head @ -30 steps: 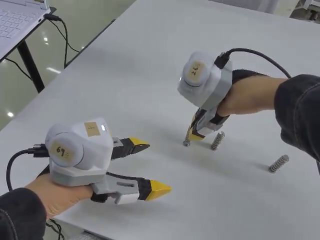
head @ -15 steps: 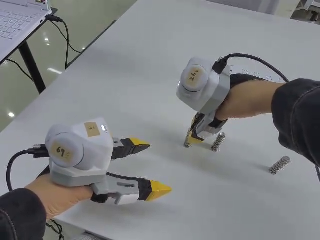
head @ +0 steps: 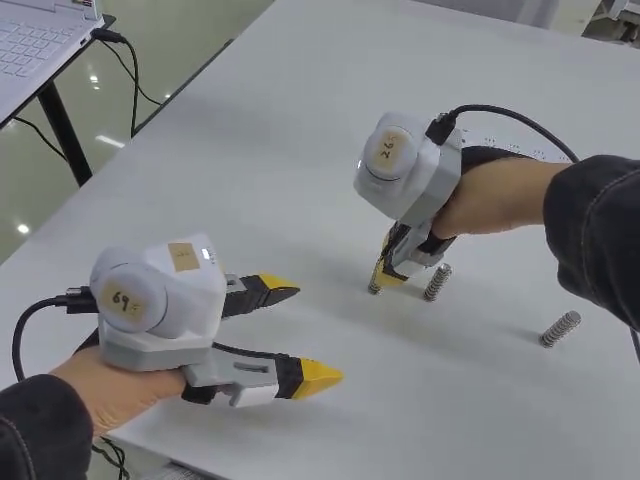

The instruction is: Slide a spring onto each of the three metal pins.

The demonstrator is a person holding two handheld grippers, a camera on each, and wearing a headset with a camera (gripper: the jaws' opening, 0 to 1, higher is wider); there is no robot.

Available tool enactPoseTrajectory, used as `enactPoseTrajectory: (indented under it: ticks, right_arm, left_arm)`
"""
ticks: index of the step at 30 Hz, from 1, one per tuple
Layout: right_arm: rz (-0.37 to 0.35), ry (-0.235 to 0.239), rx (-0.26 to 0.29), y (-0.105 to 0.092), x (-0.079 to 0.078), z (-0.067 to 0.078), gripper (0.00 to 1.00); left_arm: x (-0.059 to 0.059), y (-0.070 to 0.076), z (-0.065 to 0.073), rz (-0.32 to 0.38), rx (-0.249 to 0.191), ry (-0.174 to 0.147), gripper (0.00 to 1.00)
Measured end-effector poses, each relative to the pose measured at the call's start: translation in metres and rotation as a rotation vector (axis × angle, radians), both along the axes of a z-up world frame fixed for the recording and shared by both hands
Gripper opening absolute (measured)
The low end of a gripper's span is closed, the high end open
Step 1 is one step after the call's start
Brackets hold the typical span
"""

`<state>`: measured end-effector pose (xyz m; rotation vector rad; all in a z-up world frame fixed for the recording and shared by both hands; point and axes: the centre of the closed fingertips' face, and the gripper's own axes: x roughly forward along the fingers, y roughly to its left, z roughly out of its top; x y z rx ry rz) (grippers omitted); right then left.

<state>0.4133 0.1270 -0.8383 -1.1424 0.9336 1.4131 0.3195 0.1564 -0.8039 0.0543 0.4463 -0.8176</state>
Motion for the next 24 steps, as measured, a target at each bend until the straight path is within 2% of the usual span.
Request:
enactPoseTrajectory:
  ticks: [11,24]
  right_arm:
    - [-0.008,0.002,0.015,-0.002,-0.002,0.005,0.17]
    - [-0.027,-0.010,0.060,-0.009,-0.002,0.018,0.23]
  left_arm:
    - [0.001,0.000,0.002,-0.003,0.004,-0.006,0.60]
    - [0.002,-0.004,0.009,-0.013,0.016,-0.020,0.60]
